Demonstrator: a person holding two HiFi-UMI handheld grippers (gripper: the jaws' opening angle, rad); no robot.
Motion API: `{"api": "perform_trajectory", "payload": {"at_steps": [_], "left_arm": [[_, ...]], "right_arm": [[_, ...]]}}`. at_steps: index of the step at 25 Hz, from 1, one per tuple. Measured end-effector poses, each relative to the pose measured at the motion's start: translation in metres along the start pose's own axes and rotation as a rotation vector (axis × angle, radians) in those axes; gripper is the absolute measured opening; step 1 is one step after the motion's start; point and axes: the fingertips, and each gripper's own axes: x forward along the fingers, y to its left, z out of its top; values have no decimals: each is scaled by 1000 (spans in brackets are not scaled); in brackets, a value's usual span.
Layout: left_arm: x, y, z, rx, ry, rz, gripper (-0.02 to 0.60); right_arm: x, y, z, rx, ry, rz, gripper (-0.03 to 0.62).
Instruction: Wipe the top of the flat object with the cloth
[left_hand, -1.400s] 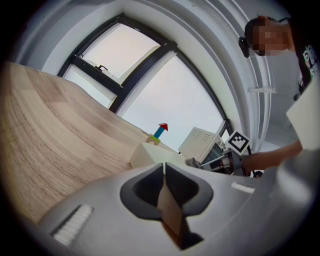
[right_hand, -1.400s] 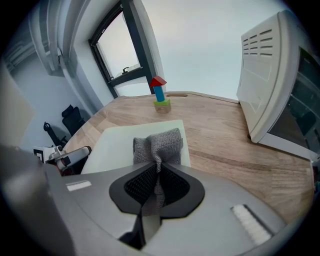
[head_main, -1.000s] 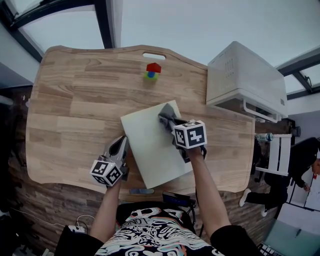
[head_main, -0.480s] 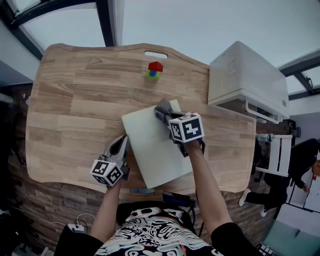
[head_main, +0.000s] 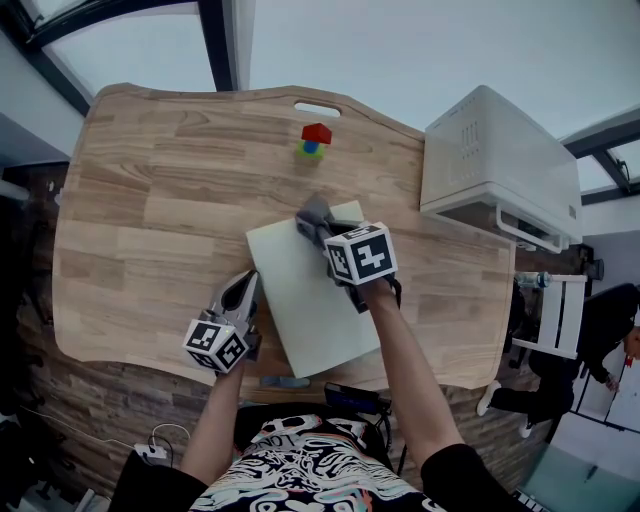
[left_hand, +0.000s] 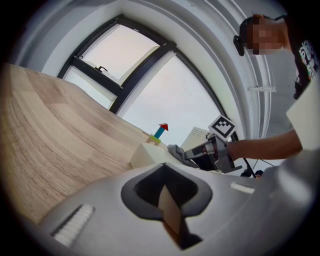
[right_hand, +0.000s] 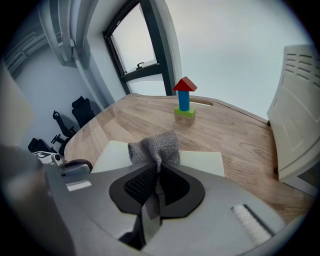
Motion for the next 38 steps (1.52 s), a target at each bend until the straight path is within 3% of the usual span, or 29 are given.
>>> {"api": "perform_trajectory", "payload": {"at_steps": [29,38], "left_arm": [[0,1,-1,33,-15,39,57],[1,2,-1,44,-20,56,57]], "right_arm": [[-12,34,-35,-8,33,79,20],[-19,40,-51,-14,33,68,20]]}}
